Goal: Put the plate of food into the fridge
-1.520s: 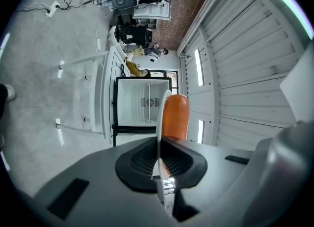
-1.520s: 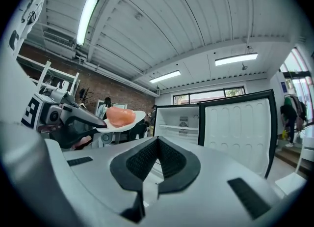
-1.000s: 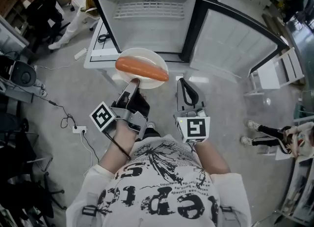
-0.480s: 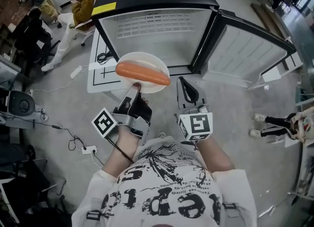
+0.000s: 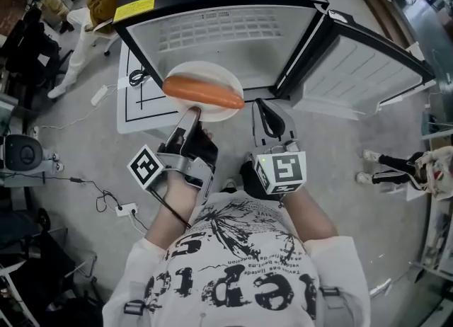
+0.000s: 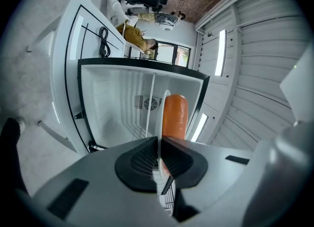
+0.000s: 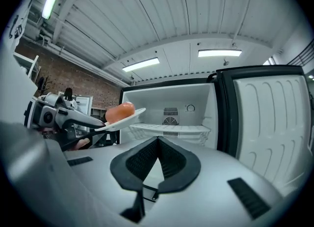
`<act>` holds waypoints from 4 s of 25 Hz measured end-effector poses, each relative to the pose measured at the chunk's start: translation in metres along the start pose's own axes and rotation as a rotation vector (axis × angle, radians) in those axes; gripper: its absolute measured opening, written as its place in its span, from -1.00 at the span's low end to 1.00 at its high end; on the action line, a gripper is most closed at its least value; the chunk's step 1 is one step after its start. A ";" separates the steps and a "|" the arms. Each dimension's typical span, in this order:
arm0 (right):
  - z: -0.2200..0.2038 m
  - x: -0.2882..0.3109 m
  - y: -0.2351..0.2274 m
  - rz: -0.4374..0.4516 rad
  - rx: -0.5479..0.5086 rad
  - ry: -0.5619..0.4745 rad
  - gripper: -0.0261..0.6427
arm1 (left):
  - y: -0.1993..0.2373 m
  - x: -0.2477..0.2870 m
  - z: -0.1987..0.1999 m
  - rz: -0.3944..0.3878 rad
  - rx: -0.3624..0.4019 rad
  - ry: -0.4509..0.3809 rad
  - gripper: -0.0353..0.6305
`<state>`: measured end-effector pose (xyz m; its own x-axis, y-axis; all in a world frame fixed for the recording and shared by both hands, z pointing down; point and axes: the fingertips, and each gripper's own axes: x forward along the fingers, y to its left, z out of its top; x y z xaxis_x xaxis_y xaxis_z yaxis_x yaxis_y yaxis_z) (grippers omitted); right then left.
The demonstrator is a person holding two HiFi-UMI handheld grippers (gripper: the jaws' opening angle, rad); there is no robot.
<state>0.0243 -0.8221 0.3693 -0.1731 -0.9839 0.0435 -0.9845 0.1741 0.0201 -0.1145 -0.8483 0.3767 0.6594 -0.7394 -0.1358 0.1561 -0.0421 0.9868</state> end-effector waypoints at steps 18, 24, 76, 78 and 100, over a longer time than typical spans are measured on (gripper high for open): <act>0.008 0.079 -0.042 0.157 0.030 -0.009 -0.92 | 0.001 0.089 0.031 0.016 0.023 -0.130 -0.82; -0.005 0.095 -0.052 0.198 0.010 0.016 -0.92 | 0.006 0.114 0.040 0.029 0.021 -0.189 -0.82; -0.024 0.097 -0.066 0.195 0.014 0.008 -0.92 | -0.013 0.150 0.021 -0.107 0.309 -0.235 0.24; -0.022 0.094 -0.066 0.187 0.022 0.006 -0.92 | -0.014 0.147 0.018 -0.115 0.309 -0.213 0.24; 0.022 0.076 -0.041 0.191 0.069 -0.067 -0.92 | -0.018 0.111 0.002 0.047 0.901 -0.100 -0.88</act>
<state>0.0507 -0.9046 0.3501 -0.3558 -0.9342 -0.0268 -0.9328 0.3568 -0.0506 -0.0457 -0.9309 0.3442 0.5771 -0.8068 -0.1268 -0.5316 -0.4890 0.6916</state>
